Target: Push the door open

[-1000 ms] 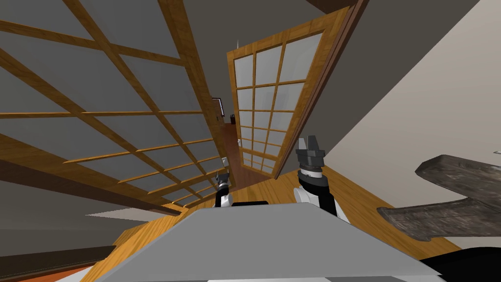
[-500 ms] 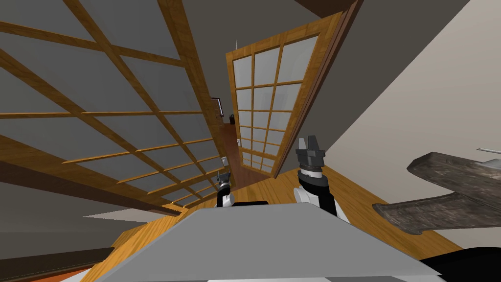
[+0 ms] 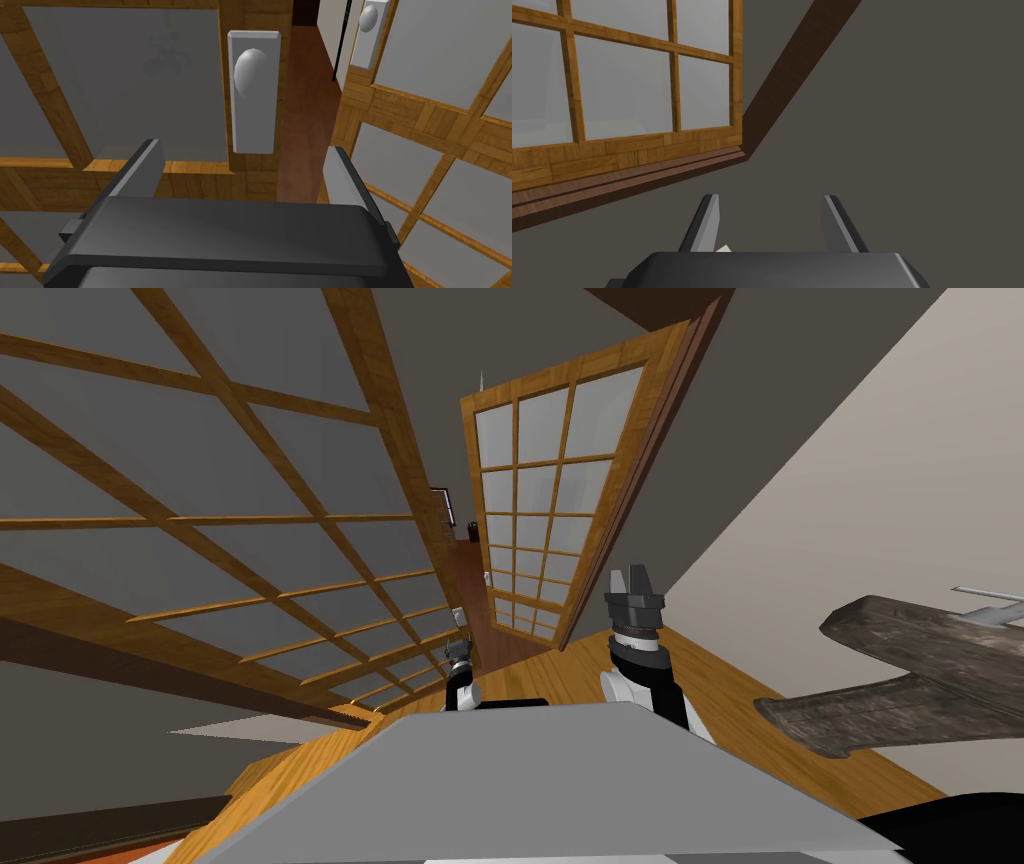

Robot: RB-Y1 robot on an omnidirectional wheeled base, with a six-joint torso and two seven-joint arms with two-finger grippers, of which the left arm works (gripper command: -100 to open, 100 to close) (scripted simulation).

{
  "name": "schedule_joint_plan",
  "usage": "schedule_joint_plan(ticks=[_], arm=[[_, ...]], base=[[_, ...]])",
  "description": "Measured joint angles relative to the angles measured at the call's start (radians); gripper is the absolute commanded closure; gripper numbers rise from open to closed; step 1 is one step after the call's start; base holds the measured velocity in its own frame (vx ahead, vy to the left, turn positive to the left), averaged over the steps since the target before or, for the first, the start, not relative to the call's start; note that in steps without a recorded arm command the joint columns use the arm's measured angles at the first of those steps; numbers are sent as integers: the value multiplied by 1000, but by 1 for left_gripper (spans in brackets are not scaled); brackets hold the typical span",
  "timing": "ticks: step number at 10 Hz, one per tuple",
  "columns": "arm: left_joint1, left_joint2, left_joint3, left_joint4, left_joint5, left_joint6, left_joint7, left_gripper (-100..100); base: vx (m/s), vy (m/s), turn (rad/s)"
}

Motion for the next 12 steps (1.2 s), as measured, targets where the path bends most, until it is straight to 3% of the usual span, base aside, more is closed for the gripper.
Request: schedule_joint_plan(ticks=[2, 5, 7, 9, 10, 12], arm=[[5, 36, 0, 0, 0, 0, 6, -100], [5, 68, 6, -12, 5, 9, 4, -100], [-6, 64, 10, 8, 7, 2, 12, -100], [-9, 35, 12, 23, 8, -9, 21, -100], [-8, 33, 12, 24, 9, -11, 22, 100], [-12, 33, 10, 22, 7, -7, 21, 100]], base=[[144, 47, -19], [210, 92, -23], [197, 67, -22], [121, 39, 7], [-14, -7, -15], [-16, -13, -11]])
